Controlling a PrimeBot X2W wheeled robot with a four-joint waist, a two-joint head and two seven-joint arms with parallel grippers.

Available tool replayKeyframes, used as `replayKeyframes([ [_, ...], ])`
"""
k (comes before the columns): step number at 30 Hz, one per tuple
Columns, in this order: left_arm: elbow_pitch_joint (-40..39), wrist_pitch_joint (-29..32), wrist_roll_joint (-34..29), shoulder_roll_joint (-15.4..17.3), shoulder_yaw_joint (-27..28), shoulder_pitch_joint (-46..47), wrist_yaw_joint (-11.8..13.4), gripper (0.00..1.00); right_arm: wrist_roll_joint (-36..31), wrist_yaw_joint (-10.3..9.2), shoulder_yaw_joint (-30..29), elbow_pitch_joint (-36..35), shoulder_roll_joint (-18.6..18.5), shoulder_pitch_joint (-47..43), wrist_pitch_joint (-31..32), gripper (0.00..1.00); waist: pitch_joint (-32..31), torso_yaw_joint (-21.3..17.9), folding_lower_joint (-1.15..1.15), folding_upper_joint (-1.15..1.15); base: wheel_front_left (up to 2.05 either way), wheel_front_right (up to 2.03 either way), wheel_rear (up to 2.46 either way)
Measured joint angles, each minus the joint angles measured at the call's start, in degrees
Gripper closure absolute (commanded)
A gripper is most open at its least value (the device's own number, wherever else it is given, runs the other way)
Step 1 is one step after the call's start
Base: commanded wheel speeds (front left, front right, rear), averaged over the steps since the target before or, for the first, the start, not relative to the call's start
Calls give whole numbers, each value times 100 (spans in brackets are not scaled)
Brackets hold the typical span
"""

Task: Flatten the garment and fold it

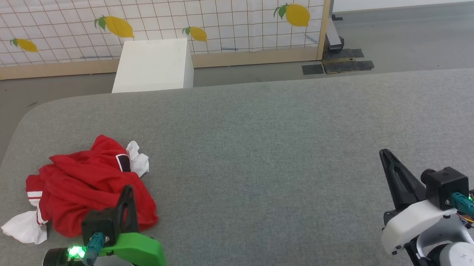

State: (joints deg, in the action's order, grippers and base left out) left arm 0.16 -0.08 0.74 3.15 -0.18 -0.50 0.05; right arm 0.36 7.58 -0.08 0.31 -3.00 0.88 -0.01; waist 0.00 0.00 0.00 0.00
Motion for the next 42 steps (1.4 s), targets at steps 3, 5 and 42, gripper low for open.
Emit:
replayKeyframes([
  [3,0,0,0,0,0,0,0,100,0,0,-1,0,0,0,0,100,0,0,0,0,0,0,0],
  [5,0,0,0,0,0,0,0,100,0,0,-1,0,0,0,0,100,0,0,0,0,0,0,0],
  [42,144,-189,130,1,-200,-1,68,0,183,0,-104,152,-2,-1,-183,0,10,10,0,0,0,0,0],
])
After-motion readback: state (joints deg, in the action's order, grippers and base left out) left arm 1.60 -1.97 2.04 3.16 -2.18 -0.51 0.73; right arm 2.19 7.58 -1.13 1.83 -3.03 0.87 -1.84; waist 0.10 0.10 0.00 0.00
